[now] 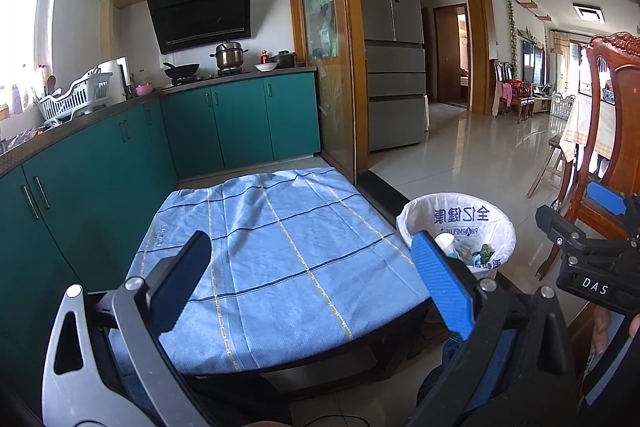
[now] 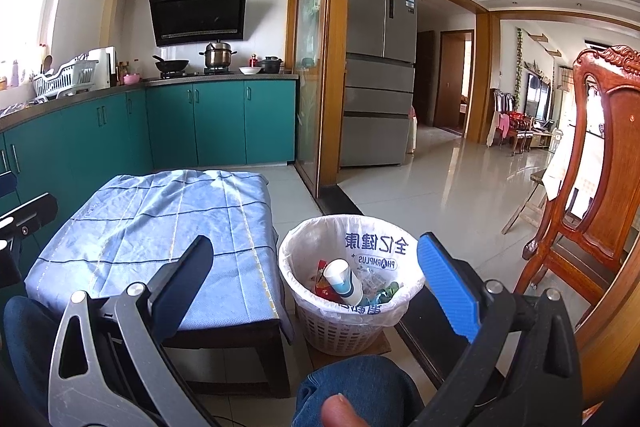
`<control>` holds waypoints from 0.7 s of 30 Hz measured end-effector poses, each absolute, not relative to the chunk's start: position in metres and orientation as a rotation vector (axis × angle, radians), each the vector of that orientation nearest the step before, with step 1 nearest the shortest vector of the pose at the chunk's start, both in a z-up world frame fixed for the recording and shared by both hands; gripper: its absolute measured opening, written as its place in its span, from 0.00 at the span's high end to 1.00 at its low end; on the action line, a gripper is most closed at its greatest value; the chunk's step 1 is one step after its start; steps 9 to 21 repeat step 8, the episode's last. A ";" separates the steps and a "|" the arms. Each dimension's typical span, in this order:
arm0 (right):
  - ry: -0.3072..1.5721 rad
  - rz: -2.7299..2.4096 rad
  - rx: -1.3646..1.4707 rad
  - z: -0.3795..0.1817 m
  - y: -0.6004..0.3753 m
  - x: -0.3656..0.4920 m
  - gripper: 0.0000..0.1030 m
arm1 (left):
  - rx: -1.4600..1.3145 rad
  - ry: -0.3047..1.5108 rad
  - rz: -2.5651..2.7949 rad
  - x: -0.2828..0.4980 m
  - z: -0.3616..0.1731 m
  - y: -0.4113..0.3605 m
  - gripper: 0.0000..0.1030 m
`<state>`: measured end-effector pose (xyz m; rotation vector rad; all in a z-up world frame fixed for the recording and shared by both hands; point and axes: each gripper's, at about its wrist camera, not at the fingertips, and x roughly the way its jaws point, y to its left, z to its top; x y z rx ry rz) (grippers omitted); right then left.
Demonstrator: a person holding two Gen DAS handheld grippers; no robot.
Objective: Collect trash
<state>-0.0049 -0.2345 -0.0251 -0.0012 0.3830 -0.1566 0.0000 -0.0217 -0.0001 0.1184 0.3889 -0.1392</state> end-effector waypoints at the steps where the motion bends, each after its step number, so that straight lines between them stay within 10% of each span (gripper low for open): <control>1: 0.388 -0.157 0.000 -0.026 -0.235 -0.003 0.03 | 0.117 0.398 -0.143 0.002 -0.002 -0.022 0.03; 21: 0.384 -0.083 0.017 -0.026 -0.229 -0.001 0.03 | 0.157 0.461 -0.069 0.042 -0.025 -0.019 0.03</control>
